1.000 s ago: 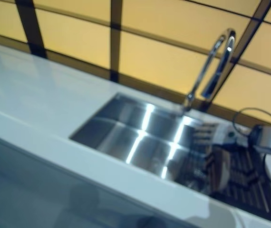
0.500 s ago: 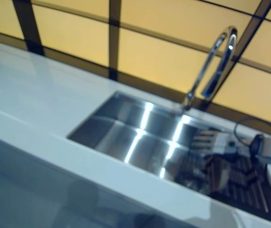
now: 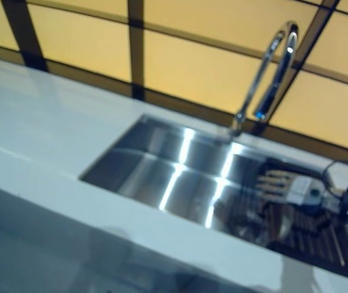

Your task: Take plates into dishwasher

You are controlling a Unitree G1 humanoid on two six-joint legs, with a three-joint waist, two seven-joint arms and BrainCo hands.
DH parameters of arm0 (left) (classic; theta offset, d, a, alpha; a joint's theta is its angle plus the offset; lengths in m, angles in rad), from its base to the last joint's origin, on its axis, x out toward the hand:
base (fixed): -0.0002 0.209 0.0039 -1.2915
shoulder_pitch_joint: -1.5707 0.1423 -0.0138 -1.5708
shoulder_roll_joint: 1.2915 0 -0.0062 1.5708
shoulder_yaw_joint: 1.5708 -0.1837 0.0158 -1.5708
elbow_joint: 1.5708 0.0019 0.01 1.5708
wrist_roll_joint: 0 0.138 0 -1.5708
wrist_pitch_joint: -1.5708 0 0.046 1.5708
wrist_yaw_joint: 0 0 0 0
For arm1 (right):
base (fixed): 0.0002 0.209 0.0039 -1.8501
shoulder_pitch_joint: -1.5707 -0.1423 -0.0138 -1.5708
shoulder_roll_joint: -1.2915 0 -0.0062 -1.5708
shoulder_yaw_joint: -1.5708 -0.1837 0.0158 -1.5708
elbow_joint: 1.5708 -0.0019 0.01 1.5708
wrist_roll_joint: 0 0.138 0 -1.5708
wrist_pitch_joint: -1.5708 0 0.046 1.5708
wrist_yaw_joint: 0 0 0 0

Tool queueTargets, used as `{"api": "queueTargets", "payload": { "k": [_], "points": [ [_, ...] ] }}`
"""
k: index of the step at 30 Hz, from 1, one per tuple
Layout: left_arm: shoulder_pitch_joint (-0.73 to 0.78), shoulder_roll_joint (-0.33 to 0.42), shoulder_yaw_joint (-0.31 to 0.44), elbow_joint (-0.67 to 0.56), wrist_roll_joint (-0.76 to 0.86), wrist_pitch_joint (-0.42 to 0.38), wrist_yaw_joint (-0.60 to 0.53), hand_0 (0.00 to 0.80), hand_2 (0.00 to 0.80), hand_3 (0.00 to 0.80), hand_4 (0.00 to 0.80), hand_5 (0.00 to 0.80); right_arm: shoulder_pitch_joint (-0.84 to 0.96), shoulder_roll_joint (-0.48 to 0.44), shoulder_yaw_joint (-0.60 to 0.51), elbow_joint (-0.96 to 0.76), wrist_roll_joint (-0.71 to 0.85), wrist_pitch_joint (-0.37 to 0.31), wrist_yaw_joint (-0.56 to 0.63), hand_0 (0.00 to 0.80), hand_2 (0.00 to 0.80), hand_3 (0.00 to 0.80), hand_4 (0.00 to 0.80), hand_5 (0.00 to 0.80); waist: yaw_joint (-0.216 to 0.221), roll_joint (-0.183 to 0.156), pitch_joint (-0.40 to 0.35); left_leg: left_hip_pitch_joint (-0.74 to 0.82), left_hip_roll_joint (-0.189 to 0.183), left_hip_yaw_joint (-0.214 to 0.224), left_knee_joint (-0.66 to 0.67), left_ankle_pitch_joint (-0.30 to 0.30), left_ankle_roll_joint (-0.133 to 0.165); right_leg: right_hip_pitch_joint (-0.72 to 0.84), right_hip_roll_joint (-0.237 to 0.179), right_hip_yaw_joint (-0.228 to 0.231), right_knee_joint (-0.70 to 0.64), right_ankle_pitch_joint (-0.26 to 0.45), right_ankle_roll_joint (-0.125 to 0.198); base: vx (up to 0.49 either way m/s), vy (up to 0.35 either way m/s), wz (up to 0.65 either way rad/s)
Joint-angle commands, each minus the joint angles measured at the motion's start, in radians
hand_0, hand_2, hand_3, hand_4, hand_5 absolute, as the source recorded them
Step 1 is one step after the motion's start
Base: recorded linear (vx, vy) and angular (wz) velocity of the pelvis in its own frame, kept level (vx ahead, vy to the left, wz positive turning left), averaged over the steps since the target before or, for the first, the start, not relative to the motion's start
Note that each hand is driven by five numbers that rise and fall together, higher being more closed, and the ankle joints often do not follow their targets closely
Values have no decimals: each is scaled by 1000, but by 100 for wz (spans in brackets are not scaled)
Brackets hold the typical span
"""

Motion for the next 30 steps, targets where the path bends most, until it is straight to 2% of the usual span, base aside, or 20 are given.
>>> {"api": "queueTargets", "payload": {
  "k": [1, 14, 25, 28, 29, 30],
  "points": [
    [-31, 37, 13, 10, -31, -43, 17, 0, 0, 0, 0, 0, -7, -66, -17, 15, -14, 55, -46, 0, 0, 0, 0, 0, 11, 0, -47, -31, 47, 61, 28, -3, -27, -10, 6, -5, 103, -72, 32, 0, 0, 0],
    [-34, 29, 6, 1, -47, -46, 23, 0, 0, 0, 0, 0, 88, -71, -94, 24, -44, 53, -72, 0, 0, 0, 0, 0, -1, 19, -37, -38, 45, 62, 39, -3, -27, -19, 0, -2, 115, -77, 30, 0, 0, 0],
    [-39, 22, -4, 2, -44, -43, 28, 0, 0, 0, 0, 0, 23, -72, -46, 26, -61, 56, -115, 0, 0, 0, 0, 0, 4, 14, -36, -43, 42, 59, 44, -6, -28, -21, 3, 4, 105, -71, 31, 0, 0, 0],
    [-33, 21, -6, -6, -47, -43, 28, 0, 0, 0, 0, 0, 0, -65, -31, 20, -71, 87, -131, 0, 0, 0, 0, 0, 8, 12, -35, -45, 42, 57, 49, -8, -27, -22, 6, 8, 100, -67, 31, 0, 0, 0],
    [-31, 20, -7, -10, -46, -42, 29, 0, 0, 0, 0, 0, -4, -62, -32, 22, -74, 93, -134, 78, 78, 78, 78, 78, 8, 11, -34, -46, 42, 57, 51, -9, -26, -22, 6, 10, 99, -66, 31, 0, 0, 0],
    [-29, 18, -10, -15, -48, -40, 33, 0, 0, 0, 0, 0, -12, -58, -31, 22, -67, 102, -135, 317, 317, 317, 317, 317, 9, 9, -32, -47, 42, 57, 54, -9, -26, -22, 8, 12, 97, -63, 31, 0, 0, 0]
  ]
}}
